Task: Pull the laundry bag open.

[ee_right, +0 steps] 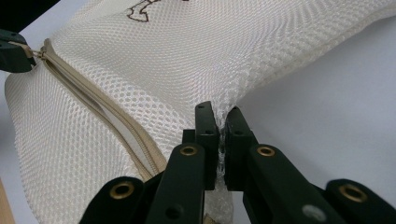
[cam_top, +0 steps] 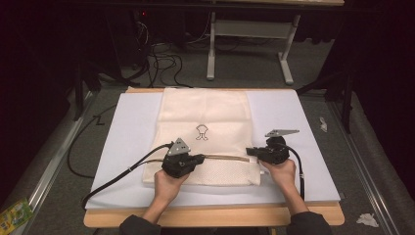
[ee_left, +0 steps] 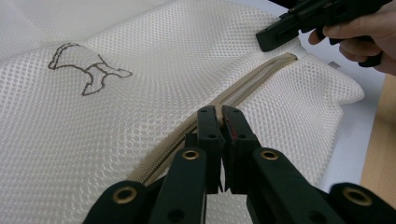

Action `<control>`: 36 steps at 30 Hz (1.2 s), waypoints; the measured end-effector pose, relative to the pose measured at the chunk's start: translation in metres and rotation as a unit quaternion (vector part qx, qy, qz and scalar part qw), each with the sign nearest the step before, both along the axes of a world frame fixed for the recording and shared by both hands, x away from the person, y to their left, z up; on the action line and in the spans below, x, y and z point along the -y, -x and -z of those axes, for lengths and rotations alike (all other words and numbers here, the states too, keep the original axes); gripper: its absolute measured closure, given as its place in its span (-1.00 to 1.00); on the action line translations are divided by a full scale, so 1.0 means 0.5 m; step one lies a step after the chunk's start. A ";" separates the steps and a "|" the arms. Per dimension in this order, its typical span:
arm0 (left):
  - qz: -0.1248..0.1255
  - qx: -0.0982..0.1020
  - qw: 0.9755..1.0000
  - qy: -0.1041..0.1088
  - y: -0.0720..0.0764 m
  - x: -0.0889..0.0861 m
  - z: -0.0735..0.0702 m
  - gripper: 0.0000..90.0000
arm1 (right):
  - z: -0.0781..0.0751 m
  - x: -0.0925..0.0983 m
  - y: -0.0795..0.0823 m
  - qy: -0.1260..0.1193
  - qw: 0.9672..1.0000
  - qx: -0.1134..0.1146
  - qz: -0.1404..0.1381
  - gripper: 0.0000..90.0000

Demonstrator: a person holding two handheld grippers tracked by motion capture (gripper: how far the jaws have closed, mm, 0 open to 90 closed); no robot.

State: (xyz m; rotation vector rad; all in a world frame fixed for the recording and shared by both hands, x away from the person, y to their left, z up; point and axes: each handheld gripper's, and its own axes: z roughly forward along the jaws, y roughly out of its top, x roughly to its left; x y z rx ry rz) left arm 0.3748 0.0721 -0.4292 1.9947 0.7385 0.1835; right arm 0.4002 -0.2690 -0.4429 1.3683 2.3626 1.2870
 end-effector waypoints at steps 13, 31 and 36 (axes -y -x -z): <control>-0.010 0.005 1.000 -0.005 0.005 -0.017 -0.006 0.94 | -0.001 0.000 0.001 0.000 1.000 0.001 0.003 0.96; -0.026 0.000 1.000 -0.005 -0.001 -0.059 -0.010 0.94 | -0.014 0.004 -0.003 0.021 1.000 0.009 0.005 0.96; -0.028 0.000 1.000 -0.005 -0.001 -0.069 -0.016 0.94 | -0.016 0.003 -0.003 0.023 1.000 0.008 0.005 0.96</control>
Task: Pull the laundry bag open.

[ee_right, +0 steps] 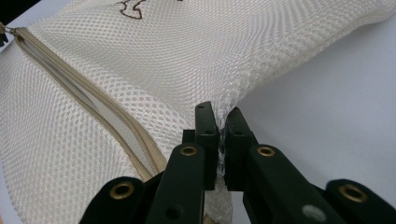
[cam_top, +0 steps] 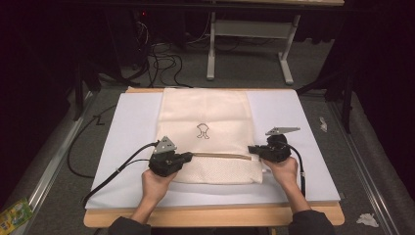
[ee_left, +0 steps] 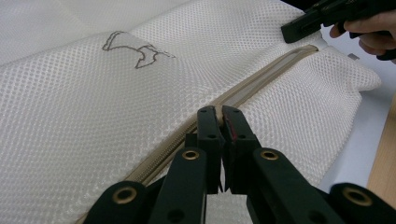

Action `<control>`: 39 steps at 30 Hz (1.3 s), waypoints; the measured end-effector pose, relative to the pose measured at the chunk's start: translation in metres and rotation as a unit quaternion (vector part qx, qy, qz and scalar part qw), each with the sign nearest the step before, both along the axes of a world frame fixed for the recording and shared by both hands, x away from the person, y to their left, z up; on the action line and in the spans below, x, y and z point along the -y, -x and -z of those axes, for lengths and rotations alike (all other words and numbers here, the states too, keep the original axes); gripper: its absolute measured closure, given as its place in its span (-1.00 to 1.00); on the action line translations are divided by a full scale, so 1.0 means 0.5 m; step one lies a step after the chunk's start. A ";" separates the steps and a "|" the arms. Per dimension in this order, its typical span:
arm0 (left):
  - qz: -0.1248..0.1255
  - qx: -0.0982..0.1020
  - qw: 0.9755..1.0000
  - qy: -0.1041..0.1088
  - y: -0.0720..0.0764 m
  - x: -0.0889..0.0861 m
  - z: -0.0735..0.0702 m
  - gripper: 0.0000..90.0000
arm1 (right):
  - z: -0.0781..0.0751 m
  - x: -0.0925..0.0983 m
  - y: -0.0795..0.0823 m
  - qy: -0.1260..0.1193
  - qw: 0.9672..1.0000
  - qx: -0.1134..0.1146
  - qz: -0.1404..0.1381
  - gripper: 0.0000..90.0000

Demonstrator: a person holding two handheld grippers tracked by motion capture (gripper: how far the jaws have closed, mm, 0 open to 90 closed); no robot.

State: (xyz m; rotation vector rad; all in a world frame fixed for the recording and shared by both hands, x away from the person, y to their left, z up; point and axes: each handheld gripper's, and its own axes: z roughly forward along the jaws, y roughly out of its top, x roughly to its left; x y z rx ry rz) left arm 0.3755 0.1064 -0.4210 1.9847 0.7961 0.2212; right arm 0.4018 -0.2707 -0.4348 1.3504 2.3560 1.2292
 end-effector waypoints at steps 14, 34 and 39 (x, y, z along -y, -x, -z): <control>-0.017 -0.003 1.000 0.013 -0.007 -0.036 -0.002 0.94 | 0.002 0.005 -0.002 0.000 1.000 -0.001 0.007 0.96; -0.032 -0.007 0.999 0.029 -0.009 -0.071 -0.011 0.94 | 0.004 0.009 0.000 -0.003 1.000 -0.003 0.004 0.97; -0.042 -0.004 0.999 0.033 -0.011 -0.089 -0.018 0.94 | 0.004 0.011 0.000 -0.006 1.000 -0.003 0.007 0.96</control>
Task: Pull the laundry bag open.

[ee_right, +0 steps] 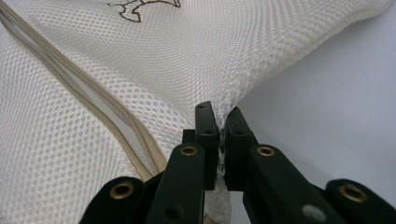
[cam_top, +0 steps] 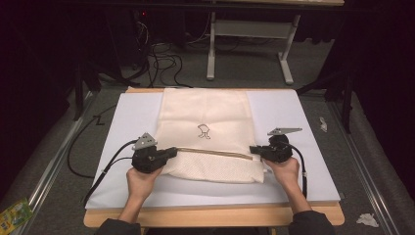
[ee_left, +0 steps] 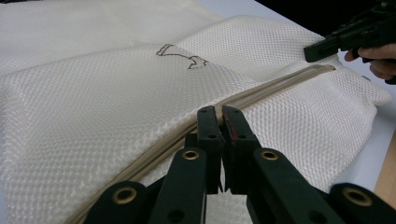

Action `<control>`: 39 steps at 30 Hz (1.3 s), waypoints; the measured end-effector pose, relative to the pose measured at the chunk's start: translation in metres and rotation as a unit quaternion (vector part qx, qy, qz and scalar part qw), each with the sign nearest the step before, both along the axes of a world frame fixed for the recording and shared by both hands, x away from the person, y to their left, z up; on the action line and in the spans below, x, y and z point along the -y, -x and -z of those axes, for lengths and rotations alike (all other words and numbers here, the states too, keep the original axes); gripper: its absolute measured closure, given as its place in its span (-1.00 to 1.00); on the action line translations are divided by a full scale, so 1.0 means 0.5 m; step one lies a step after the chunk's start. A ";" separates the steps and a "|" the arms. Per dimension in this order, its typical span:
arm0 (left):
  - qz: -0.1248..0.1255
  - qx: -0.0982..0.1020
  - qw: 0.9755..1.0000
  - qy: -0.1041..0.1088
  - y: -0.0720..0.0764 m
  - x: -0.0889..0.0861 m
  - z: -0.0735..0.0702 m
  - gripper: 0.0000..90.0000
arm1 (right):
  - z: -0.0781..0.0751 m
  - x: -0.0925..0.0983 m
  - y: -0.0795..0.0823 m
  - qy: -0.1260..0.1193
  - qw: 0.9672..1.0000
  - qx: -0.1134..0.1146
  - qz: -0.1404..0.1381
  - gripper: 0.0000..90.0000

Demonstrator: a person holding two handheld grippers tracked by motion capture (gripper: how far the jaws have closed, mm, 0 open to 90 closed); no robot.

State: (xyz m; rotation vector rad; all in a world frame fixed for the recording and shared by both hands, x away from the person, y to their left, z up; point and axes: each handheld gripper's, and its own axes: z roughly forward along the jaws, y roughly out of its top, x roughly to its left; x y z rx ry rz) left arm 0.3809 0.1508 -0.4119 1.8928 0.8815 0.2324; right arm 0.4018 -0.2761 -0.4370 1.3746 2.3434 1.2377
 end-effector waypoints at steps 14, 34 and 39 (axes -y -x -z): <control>-0.006 -0.007 1.000 0.015 -0.016 -0.019 -0.011 0.94 | -0.005 0.003 -0.002 0.007 1.000 -0.002 -0.007 0.96; -0.033 -0.005 0.999 0.012 -0.013 -0.068 -0.022 0.94 | -0.006 0.008 -0.003 0.015 1.000 0.003 -0.001 0.97; -0.035 -0.007 0.999 0.016 -0.019 -0.074 -0.026 0.94 | -0.009 0.012 -0.003 0.015 1.000 -0.002 0.004 0.97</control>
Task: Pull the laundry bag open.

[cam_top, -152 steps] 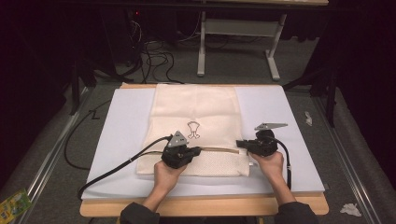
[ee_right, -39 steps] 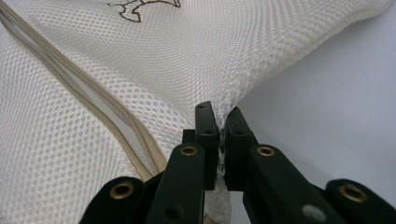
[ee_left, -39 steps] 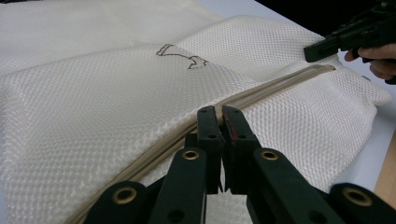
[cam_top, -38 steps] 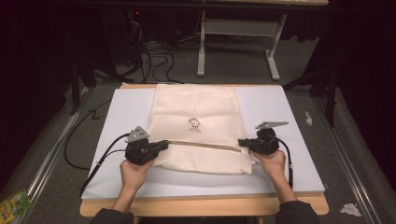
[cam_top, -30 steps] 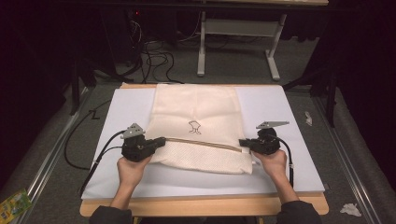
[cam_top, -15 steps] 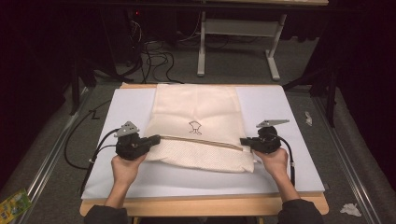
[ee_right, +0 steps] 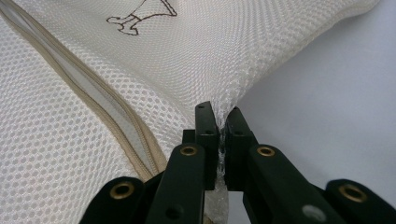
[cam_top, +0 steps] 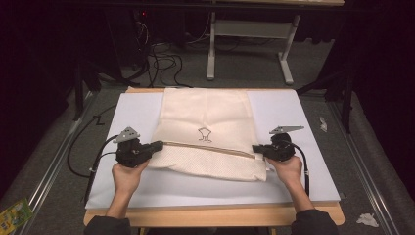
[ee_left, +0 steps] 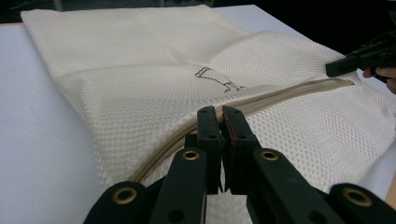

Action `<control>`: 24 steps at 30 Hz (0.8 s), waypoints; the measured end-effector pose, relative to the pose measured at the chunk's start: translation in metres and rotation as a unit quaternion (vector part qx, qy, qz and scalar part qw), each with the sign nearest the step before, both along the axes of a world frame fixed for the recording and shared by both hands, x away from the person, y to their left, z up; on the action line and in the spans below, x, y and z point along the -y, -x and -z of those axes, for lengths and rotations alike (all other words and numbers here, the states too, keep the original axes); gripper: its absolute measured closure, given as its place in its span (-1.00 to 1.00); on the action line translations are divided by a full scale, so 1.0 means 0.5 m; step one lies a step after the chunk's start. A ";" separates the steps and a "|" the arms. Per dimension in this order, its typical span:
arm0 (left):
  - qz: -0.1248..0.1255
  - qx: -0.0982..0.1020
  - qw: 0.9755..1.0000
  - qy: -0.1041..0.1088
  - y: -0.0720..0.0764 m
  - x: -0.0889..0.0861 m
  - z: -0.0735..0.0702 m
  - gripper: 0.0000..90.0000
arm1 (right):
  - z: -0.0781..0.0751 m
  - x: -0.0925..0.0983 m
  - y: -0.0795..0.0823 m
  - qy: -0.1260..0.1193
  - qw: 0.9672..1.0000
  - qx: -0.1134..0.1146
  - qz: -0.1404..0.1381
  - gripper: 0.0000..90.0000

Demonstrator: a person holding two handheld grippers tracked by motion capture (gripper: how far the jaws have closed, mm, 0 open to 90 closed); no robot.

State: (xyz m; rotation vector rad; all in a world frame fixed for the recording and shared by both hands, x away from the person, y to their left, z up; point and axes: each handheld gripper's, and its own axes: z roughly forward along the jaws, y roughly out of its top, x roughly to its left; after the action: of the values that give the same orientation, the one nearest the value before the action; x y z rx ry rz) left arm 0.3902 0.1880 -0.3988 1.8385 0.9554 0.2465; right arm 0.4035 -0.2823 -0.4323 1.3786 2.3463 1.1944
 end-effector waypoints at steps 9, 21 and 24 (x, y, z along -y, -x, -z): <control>-0.005 0.000 1.000 0.002 -0.001 -0.009 -0.009 0.94 | 0.000 -0.001 0.000 -0.001 1.000 0.003 -0.002 0.97; -0.029 0.014 0.999 -0.016 0.012 -0.035 -0.016 0.94 | 0.000 -0.003 -0.005 0.010 1.000 -0.001 0.000 0.97; -0.034 0.015 0.999 -0.010 0.012 -0.044 -0.017 0.94 | -0.003 -0.005 -0.005 0.016 1.000 0.002 0.000 0.96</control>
State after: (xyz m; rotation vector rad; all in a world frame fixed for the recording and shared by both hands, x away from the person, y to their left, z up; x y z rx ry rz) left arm 0.3841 0.2102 -0.3905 1.8182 0.9989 0.3253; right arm 0.4062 -0.2797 -0.4307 1.3642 2.3535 1.1523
